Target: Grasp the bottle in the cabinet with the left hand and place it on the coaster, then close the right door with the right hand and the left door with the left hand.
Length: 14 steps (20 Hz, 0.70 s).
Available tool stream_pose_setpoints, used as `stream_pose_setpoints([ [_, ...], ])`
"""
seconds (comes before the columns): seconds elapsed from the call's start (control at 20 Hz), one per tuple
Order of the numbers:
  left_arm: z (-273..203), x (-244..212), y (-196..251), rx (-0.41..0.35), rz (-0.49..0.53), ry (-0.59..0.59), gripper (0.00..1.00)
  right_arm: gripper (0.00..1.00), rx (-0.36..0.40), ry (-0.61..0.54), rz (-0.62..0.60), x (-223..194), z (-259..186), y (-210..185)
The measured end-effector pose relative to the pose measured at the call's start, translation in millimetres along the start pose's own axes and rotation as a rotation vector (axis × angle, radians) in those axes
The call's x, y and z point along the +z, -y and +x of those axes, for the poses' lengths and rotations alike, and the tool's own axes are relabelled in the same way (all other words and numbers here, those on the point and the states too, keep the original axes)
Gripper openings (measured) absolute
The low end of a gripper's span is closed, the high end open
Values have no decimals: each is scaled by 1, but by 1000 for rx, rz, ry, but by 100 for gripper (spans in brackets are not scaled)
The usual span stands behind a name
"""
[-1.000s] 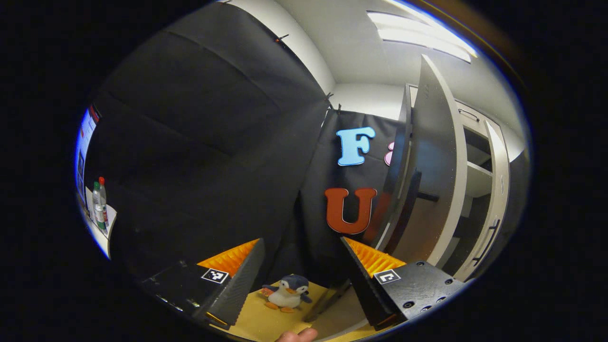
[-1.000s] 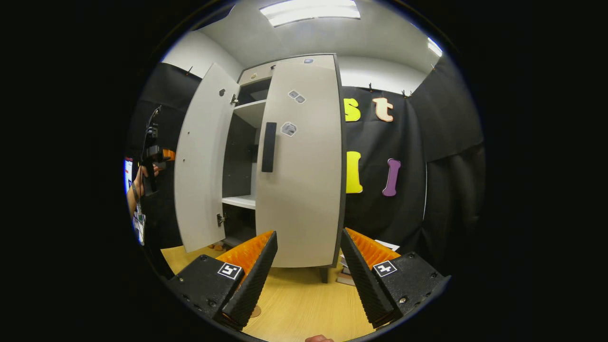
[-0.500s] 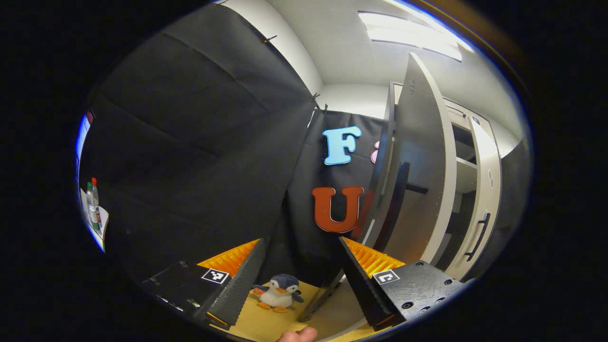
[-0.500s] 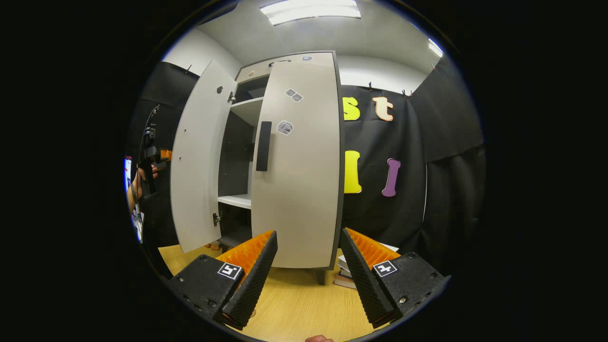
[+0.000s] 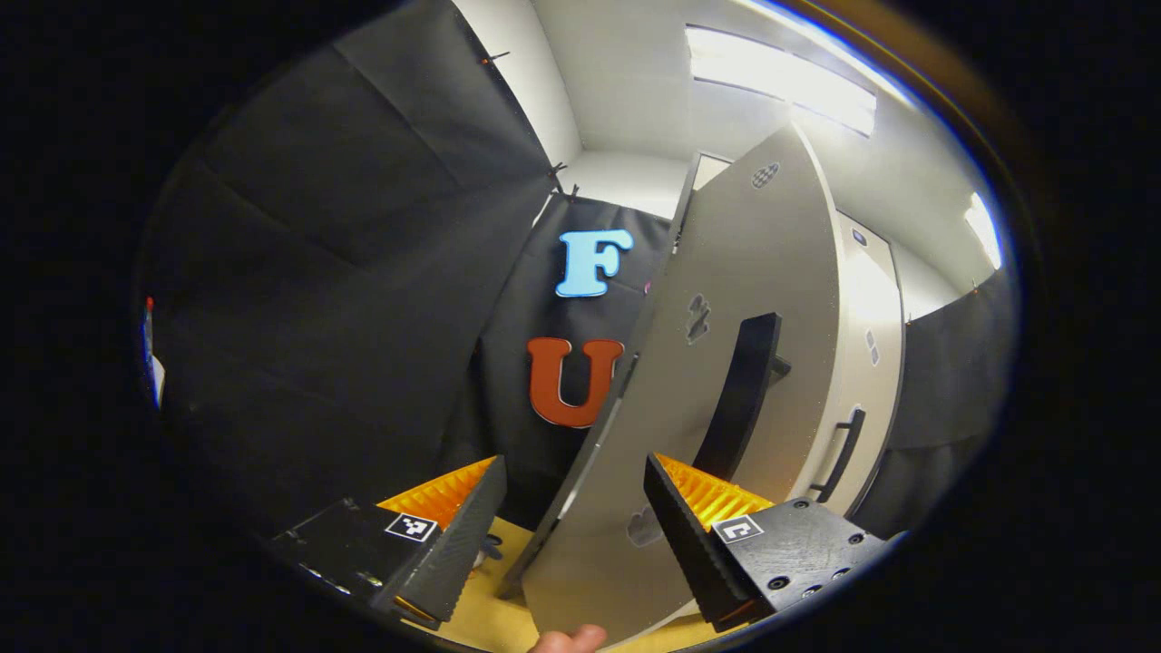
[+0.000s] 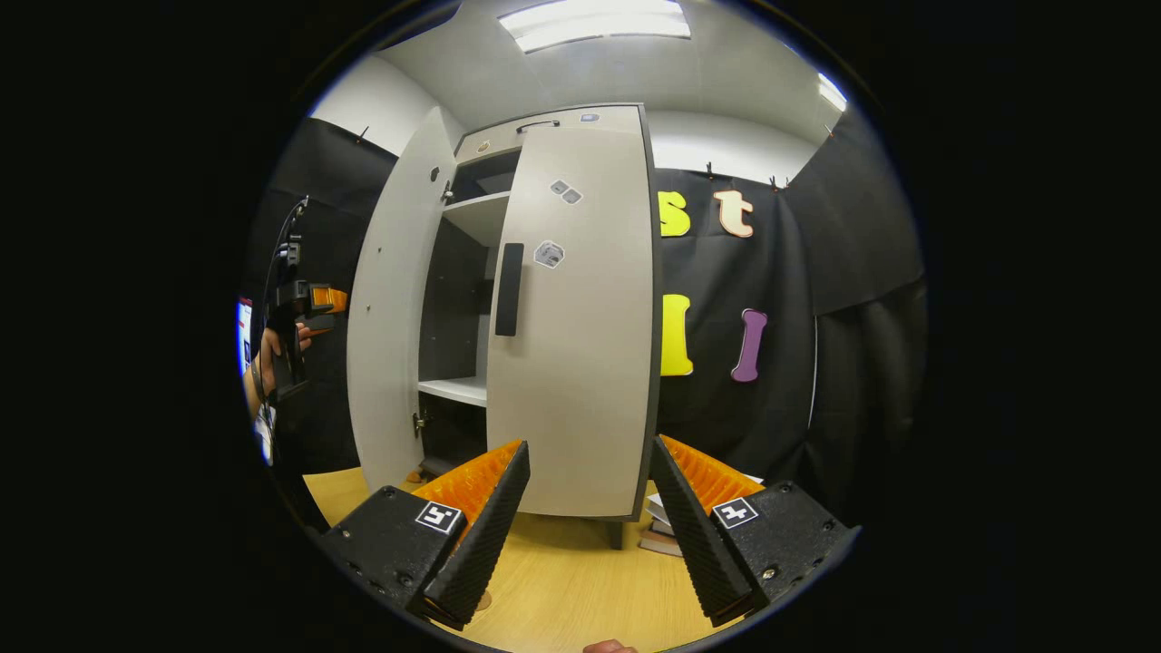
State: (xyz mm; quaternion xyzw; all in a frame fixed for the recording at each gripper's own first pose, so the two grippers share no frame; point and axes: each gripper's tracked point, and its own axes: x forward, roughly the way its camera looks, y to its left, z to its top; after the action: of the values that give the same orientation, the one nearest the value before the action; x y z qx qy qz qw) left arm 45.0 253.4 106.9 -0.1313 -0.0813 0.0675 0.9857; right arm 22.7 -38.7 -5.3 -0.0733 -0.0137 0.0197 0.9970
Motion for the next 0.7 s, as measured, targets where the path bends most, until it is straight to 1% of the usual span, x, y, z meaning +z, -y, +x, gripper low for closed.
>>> stream_pose_setpoints([
  [0.05, 0, -2, 4, -43, -2, -13, 94, 83, -8, 0, 2, 0, -3, 2],
  [0.1, -4, -3, 9, -90, -3, -28, 99, 83, -12, -2, 3, 1, -5, 3],
  [0.15, -6, -5, 12, -126, -7, -37, 99, 83, -16, -7, 2, 0, -6, 4],
  [0.2, -7, -3, 10, -139, -11, -35, 99, 83, -14, -5, 1, 2, -7, 4],
  [0.35, -8, 3, 8, -129, 7, -10, 100, 83, -31, 8, -10, 8, -13, 8],
  [0.45, -11, 6, 15, -134, 11, 2, 100, 83, -40, 11, -13, 8, -16, 9],
  [0.6, -16, 7, 16, -142, 16, -8, 100, 83, -43, 5, -6, 7, -18, 8],
  [0.7, -29, 8, 20, -147, 32, -6, 100, 83, -37, 3, 5, 6, -16, 3],
])
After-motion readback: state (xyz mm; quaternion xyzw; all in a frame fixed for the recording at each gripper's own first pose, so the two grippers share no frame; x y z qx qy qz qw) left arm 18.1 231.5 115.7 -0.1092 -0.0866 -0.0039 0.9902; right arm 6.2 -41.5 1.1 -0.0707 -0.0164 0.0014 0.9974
